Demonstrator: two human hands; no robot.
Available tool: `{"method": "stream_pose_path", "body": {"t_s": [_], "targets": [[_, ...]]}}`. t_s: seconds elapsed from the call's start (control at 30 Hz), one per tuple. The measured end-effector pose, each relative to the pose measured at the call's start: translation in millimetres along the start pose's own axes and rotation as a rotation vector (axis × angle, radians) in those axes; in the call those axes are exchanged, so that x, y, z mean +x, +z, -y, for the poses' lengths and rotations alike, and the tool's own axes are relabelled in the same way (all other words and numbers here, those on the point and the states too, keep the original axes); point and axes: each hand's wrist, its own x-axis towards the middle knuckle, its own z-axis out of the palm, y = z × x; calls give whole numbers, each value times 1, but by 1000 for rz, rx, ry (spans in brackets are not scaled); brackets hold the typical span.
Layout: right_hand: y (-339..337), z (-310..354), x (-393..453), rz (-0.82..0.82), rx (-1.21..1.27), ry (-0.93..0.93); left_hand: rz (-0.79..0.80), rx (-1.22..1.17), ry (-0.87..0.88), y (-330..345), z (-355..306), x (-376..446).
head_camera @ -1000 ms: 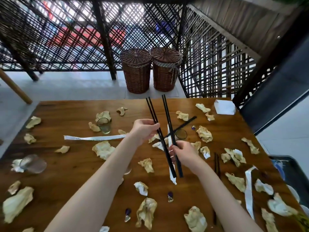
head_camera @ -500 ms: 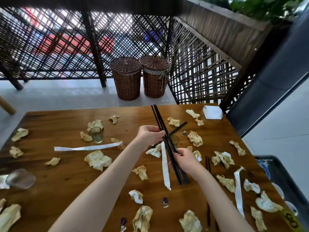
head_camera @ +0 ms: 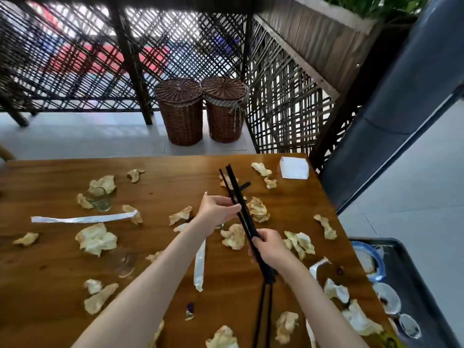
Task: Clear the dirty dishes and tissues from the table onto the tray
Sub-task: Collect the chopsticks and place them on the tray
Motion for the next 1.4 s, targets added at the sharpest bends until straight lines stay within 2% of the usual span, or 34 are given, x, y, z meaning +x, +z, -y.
{"method": "stream_pose_path", "body": {"t_s": [0.33,0.63,0.77,0.9,0.97,1.13,1.4], "targets": [[-48,-10,45,70,-64,-22,-110,90,19,46,3,42],[-48,-3,81,83,27,16,-66,162,51,48,4,92],[-50,-5,95,21,47,35,-117,350,94,19,5,110],[-55,-13,104,-8,70,52,-308,587,20,-40,19,120],[-56,-16,107,-17,73,68,-345,668,-30,-61,30,121],[-52,-17,113,-8,83,75,-368,715,-92,-77,49,126],[-26,-12,124,39,64,49,-363,741,-30,-66,68,137]]}}
